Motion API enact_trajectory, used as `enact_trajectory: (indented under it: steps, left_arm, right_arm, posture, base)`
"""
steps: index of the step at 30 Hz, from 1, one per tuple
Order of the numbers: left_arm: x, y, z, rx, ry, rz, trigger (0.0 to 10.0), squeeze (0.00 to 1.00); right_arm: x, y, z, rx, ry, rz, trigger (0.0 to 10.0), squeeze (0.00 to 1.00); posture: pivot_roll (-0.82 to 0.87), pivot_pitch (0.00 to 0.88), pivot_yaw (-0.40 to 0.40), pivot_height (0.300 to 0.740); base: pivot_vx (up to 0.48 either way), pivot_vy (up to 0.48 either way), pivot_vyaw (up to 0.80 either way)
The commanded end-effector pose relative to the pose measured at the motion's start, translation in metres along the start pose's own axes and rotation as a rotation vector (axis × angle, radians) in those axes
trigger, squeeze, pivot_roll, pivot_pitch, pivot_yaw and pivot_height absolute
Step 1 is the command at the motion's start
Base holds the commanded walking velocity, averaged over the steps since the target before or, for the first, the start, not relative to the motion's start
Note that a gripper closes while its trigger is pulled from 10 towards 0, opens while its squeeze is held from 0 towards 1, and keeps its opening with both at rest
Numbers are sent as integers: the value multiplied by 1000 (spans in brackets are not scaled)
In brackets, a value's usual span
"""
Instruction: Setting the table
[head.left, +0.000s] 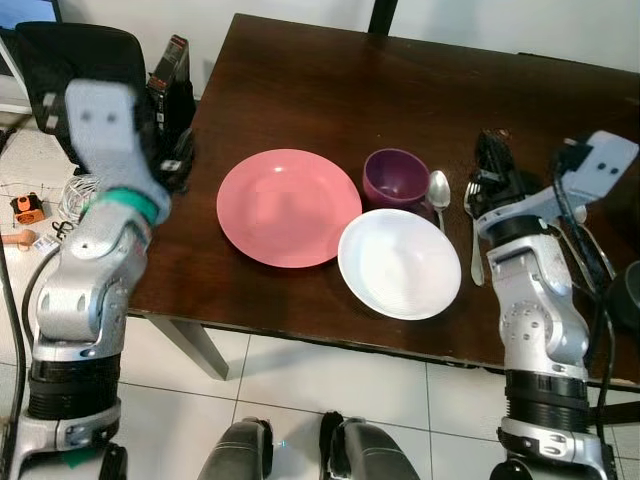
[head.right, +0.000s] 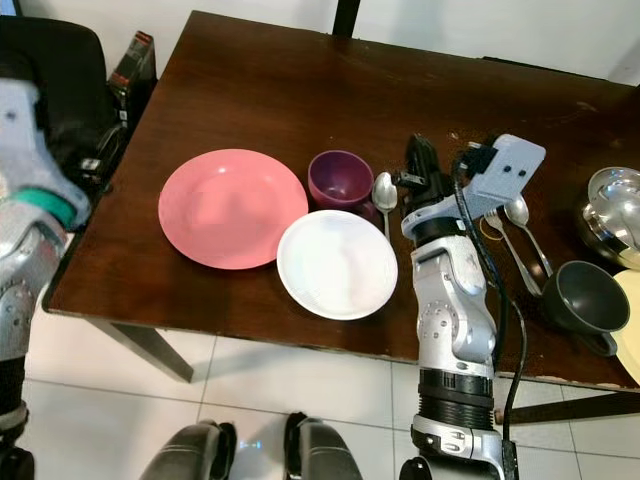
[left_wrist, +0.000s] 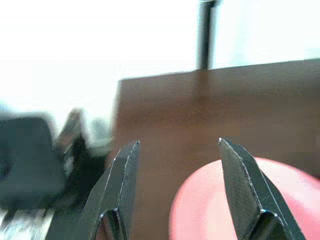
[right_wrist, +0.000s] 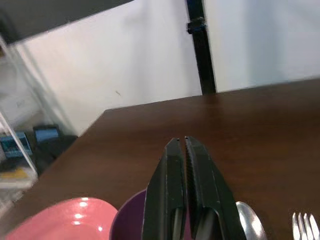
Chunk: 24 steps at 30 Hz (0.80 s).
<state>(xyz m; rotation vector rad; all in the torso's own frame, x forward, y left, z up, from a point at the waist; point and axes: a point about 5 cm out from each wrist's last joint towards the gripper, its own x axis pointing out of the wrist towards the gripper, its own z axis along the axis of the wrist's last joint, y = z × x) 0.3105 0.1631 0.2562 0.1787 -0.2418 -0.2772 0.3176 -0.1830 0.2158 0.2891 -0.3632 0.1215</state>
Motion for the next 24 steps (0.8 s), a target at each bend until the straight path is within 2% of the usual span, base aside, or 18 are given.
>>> enact_trajectory:
  steps: [1,3,4,5,6,8,9,10,11,14,17,24]
  left_arm:
    - [1,-12,8,36,-36,-90,10000,0]
    - [1,-12,8,36,-36,-90,10000,0]
    - [-1,-24,16,17,-70,-154,10000,0]
    - [-1,-24,16,17,-70,-154,10000,0]
    - [-4,-35,19,-84,-83,-187,10000,0]
    - [-4,-35,19,-84,-83,-187,10000,0]
    - [-9,-44,13,-160,-72,-166,10000,0]
    - [-9,-44,13,-160,-72,-166,10000,0]
    - [-12,-50,3,-177,-51,-116,10000,0]
    - [-15,-51,-9,-144,-29,-55,10000,0]
    - [-18,-46,-23,-36,-13,16,10000,0]
    - [-15,-35,-25,1,-24,90,10000,0]
  right_arm:
    - [1,4,9,-75,-39,24,10000,0]
    - [1,4,9,-75,-39,24,10000,0]
    - [0,9,12,-100,-53,36,10000,0]
    - [0,9,12,-100,-53,36,10000,0]
    - [-2,13,13,-100,-60,38,10000,0]
    - [-2,13,13,-100,-60,38,10000,0]
    - [-9,15,10,-100,-53,30,10000,0]
    - [-9,15,10,-100,-53,30,10000,0]
    - [-16,14,7,-101,-39,19,10000,0]
    - [-21,15,3,-104,-25,20,10000,0]
    - [-23,22,-2,-109,-17,41,10000,0]
    - [-14,32,0,-108,-35,81,10000,0]
  posture:
    - [79,104,-4,740]
    - [79,104,-4,740]
    - [77,98,-4,740]
    - [77,98,-4,740]
    - [78,89,-9,740]
    - [78,89,-9,740]
    - [70,72,-8,740]
    - [70,72,-8,740]
    - [69,66,-6,740]
    - [73,60,-3,740]
    - [70,41,-11,740]
    - [82,30,-27,740]
  base:
    - [0,0,0]
    - [0,0,0]
    - [0,0,0]
    - [0,0,0]
    - [0,0,0]
    - [0,0,0]
    - [0,0,0]
    - [0,0,0]
    - [0,0,0]
    - [0,0,0]
    - [0,0,0]
    - [0,0,0]
